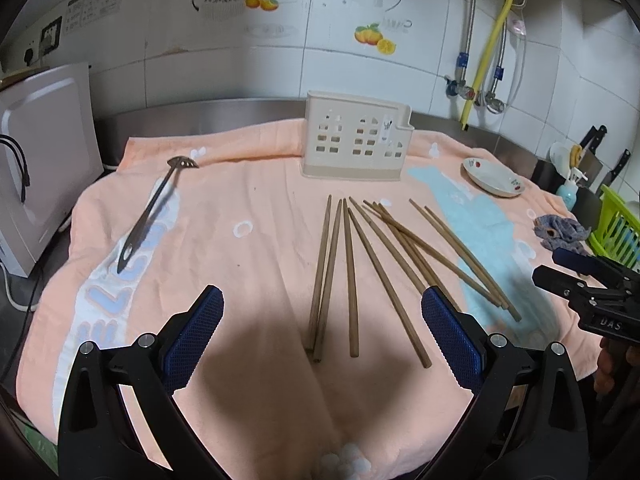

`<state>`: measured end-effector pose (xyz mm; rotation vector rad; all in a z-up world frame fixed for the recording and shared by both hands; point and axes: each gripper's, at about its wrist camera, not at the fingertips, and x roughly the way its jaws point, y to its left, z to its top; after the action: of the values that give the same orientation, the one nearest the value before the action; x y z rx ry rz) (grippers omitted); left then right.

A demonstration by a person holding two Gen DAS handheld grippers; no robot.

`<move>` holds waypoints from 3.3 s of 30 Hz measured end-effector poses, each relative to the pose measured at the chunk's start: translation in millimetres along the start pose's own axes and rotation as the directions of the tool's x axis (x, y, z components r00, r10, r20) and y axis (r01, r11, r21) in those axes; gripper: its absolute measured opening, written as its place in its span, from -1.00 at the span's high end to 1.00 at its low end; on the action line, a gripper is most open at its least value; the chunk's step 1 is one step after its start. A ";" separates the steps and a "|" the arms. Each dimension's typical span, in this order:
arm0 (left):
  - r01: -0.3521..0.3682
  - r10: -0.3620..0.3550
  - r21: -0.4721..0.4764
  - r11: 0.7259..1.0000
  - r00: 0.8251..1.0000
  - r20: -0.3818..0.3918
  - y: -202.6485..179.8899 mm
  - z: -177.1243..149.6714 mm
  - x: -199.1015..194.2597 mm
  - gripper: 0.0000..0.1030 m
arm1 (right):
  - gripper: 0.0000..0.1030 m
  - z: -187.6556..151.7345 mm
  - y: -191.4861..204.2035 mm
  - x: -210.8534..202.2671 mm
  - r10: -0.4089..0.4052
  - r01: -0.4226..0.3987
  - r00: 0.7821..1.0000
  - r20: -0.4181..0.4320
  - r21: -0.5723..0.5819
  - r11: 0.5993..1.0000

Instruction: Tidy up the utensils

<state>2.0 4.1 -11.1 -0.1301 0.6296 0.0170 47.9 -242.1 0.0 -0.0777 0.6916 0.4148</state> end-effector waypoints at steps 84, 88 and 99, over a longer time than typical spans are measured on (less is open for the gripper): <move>0.061 -0.033 0.111 0.992 0.971 -0.238 15.4 -0.1 103.6 0.69 | 0.75 -14.6 -34.5 86.2 -0.050 0.044 0.979 -0.196 -0.031 0.999; 0.067 -0.031 0.145 0.987 0.971 -0.236 8.8 -1.1 104.9 0.79 | 0.75 -14.9 -33.5 86.5 -0.052 0.045 0.979 -0.197 -0.040 0.998; 0.092 -0.058 0.119 0.989 0.963 -0.263 11.3 -5.5 110.7 0.82 | 0.75 -16.1 -33.3 84.9 -0.052 0.043 0.980 -0.190 -0.050 0.998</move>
<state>87.7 11.9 -81.9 -0.0289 0.8846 -0.1163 110.1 -246.6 -68.4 -0.1787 0.8679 0.3801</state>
